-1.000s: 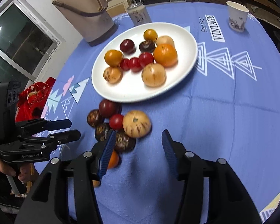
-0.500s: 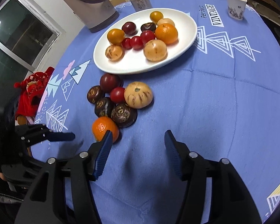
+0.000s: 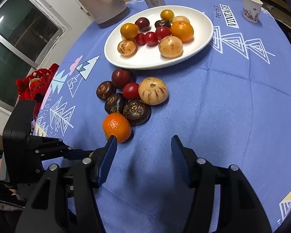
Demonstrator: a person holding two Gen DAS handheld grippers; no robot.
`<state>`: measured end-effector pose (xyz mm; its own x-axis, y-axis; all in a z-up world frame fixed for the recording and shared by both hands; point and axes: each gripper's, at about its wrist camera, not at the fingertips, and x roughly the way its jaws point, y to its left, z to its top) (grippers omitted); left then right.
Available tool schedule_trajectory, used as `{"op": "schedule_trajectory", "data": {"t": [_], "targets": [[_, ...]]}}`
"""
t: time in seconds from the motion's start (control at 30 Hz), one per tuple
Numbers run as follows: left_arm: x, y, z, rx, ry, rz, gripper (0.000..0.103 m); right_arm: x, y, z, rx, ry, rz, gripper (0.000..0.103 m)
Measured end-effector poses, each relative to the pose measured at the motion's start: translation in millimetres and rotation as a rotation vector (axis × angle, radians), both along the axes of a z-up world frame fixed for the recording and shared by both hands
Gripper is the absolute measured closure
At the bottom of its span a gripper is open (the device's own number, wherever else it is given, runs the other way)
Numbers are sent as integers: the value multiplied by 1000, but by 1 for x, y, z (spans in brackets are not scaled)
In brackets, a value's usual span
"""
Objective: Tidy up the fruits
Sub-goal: 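Move both tools back over the remaining fruit cluster, then grasp a small tan fruit with the left tool while the right tool grasps a tangerine, then place the tan fruit and tangerine on the plate and open both tools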
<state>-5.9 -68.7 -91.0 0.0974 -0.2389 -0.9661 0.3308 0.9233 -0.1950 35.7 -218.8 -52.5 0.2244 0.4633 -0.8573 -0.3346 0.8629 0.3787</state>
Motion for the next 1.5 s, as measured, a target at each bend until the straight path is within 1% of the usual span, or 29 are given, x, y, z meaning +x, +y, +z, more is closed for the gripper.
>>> {"op": "schedule_trajectory", "data": {"t": [0.1, 0.3, 0.4, 0.47, 0.5, 0.53, 0.6, 0.63, 0.8, 0.9, 1.0, 1.17, 1.33, 1.43, 1.5], "targets": [[-1, 12, 0, -1, -2, 43, 75, 0, 14, -1, -11, -9, 45, 46], [1, 36, 0, 3, 3, 114, 74, 5, 51, -15, 19, 31, 112, 46], [1, 39, 0, -7, 5, 129, 75, 7, 65, -19, -10, 19, 132, 45], [1, 41, 0, -15, 4, 135, 74, 7, 76, -19, -69, -30, 156, 51], [3, 40, 0, -20, 5, 138, 74, 6, 79, -20, -96, -45, 169, 56], [3, 42, 0, -27, 7, 143, 74, 5, 84, -21, -130, -70, 189, 59], [6, 43, 2, -34, 11, 149, 74, 3, 87, -23, -147, -84, 206, 59], [7, 44, 2, -37, 12, 152, 74, 3, 86, -24, -141, -76, 210, 59], [10, 47, 4, -38, 14, 152, 74, 5, 78, -27, -81, -12, 180, 60], [11, 45, 5, -30, 17, 142, 74, 4, 57, -18, 4, 22, 125, 60], [13, 46, 10, -27, 2, 145, 74, 3, 41, -10, 27, 28, 88, 60], [21, 49, 27, -37, -44, 141, 74, 8, 17, 8, 64, 3, 21, 60], [37, 49, 52, -52, -102, 147, 74, 25, 1, 29, 121, -31, -36, 60], [54, 52, 68, -69, -138, 150, 74, 37, -5, 44, 147, -65, -58, 60], [64, 50, 76, -67, -163, 148, 74, 47, -8, 52, 155, -87, -72, 60]]}}
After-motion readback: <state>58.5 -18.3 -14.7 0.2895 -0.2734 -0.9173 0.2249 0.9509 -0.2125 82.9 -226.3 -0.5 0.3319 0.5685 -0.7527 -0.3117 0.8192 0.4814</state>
